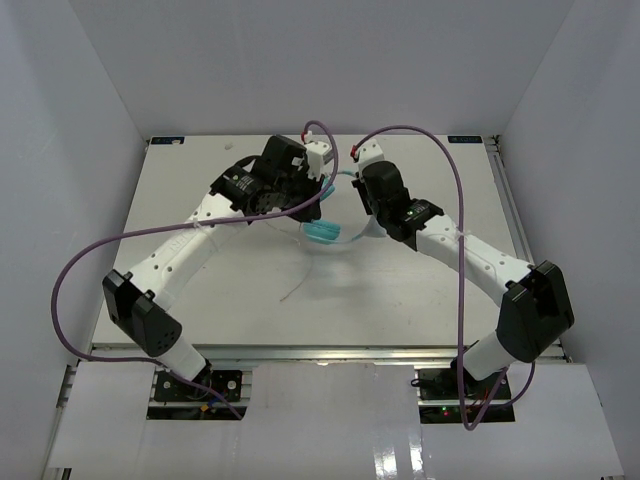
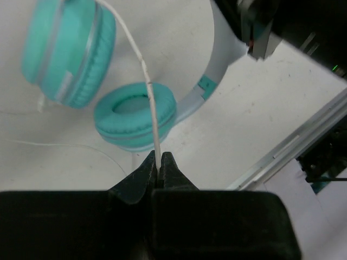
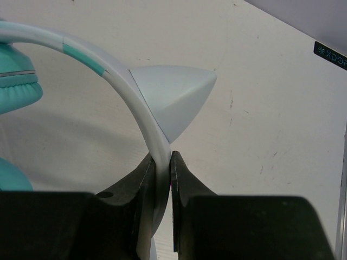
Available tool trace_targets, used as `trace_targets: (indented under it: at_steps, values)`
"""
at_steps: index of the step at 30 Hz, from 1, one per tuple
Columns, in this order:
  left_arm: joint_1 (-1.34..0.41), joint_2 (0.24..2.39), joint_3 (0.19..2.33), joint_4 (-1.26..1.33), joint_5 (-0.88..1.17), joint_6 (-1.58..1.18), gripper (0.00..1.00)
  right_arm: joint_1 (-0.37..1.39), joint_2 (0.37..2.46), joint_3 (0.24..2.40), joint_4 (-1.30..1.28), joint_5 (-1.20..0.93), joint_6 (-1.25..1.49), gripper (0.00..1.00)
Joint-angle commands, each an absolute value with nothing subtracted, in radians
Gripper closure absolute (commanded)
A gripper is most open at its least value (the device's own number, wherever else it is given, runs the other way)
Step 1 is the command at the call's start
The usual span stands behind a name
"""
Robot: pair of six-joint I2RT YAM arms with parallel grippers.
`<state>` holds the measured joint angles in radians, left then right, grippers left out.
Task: Wrap the headphones
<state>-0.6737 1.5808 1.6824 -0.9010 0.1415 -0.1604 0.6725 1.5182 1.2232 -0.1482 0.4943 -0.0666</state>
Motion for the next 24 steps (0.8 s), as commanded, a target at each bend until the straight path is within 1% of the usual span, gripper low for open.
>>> trace_targets:
  at_steps: [1,6,12,21,24]
  values:
    - [-0.68,1.444,1.539,-0.806,0.278,-0.299,1.0,0.632,1.509,1.309,-0.038,0.489,0.032,0.92]
    - [-0.683,1.405,1.461,-0.678,0.298,-0.373,1.0,0.609,1.499,1.338,-0.051,0.448,0.084,0.92]
    - [-0.69,1.42,1.415,-0.499,0.362,-0.479,0.98,0.602,1.497,1.376,-0.083,0.408,0.142,0.92]
    - [-0.711,1.42,1.314,-0.335,0.362,-0.58,0.92,0.57,1.5,1.407,-0.095,0.366,0.201,0.92]
    - [-0.717,1.407,1.28,-0.304,0.355,-0.593,0.91,0.547,1.502,1.426,-0.113,0.339,0.229,0.92]
